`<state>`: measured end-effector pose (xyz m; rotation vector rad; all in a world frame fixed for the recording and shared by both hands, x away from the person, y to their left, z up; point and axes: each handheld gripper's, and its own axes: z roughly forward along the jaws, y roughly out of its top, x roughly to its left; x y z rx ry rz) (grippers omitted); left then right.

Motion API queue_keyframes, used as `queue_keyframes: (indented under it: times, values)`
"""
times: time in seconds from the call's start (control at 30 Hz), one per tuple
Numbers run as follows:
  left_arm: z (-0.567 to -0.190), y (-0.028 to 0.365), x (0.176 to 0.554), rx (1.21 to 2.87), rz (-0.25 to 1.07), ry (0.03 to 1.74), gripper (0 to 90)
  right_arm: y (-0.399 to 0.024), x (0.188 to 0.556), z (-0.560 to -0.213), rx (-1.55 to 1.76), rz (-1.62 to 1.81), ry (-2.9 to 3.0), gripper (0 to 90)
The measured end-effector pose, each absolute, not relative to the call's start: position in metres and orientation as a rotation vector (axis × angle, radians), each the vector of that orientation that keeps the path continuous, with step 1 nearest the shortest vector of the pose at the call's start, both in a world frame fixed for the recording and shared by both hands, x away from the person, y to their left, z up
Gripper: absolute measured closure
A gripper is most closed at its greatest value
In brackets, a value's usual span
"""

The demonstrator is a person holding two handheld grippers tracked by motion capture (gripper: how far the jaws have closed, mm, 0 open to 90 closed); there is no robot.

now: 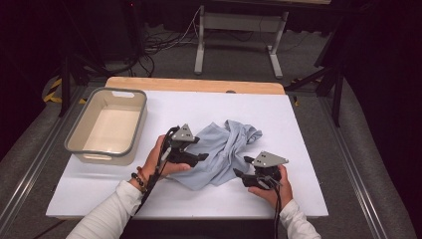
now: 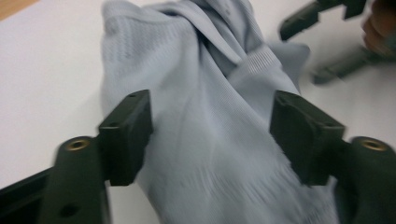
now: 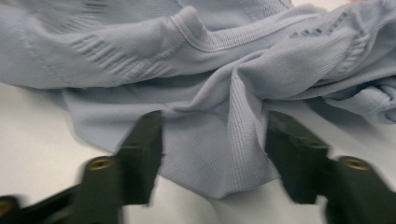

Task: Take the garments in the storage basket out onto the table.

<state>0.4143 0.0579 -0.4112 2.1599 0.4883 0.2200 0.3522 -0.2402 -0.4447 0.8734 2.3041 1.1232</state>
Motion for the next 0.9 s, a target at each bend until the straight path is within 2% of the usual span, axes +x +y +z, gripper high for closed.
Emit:
queue_keyframes:
  times: [0.07,0.1,0.13,0.17,0.23,0.27,0.33,0.43,0.47,0.63,0.73,0.77,0.8,0.9]
  values:
    - [-0.417,0.061,0.411,2.194,0.248,0.483,44.4,-0.239,0.357,-0.448,0.91,1.089,2.309,56.6]
    - [-0.417,0.061,0.411,2.194,0.248,0.483,45.0,-0.239,0.357,-0.448,0.91,1.089,2.309,56.6]
    - [-0.419,0.062,0.413,2.199,0.245,0.489,45.0,-0.239,0.359,-0.449,0.926,1.083,2.314,60.7]
    - [-0.421,0.063,0.414,2.204,0.242,0.495,53.9,-0.241,0.362,-0.45,0.948,1.086,2.317,69.8]
    - [-0.428,0.064,0.418,2.229,0.235,0.506,61.6,-0.244,0.363,-0.45,0.961,1.085,2.313,77.2]
    - [-0.431,0.064,0.419,2.242,0.239,0.507,61.6,-0.244,0.363,-0.45,0.961,1.085,2.313,77.2]
    - [-0.441,0.064,0.423,2.277,0.26,0.514,73.0,-0.247,0.363,-0.45,0.961,1.082,2.307,83.1]
    - [-0.443,0.065,0.425,2.273,0.273,0.522,87.3,-0.25,0.361,-0.447,0.949,1.085,2.296,85.4]
    - [-0.443,0.065,0.425,2.273,0.273,0.522,89.5,-0.252,0.36,-0.446,0.949,1.086,2.287,85.4]
    - [-0.435,0.075,0.426,2.203,0.321,0.544,89.5,-0.261,0.356,-0.436,0.956,1.127,2.233,85.4]
    - [-0.429,0.084,0.428,2.138,0.358,0.588,81.6,-0.269,0.354,-0.429,0.966,1.151,2.197,85.2]
    - [-0.427,0.088,0.43,2.112,0.417,0.626,77.5,-0.274,0.351,-0.426,0.973,1.159,2.177,85.1]
    - [-0.427,0.09,0.432,2.095,0.419,0.652,75.6,-0.275,0.35,-0.425,0.979,1.164,2.171,85.0]
    - [-0.432,0.089,0.44,2.109,0.374,0.707,53.1,-0.279,0.348,-0.425,1.004,1.166,2.169,82.4]
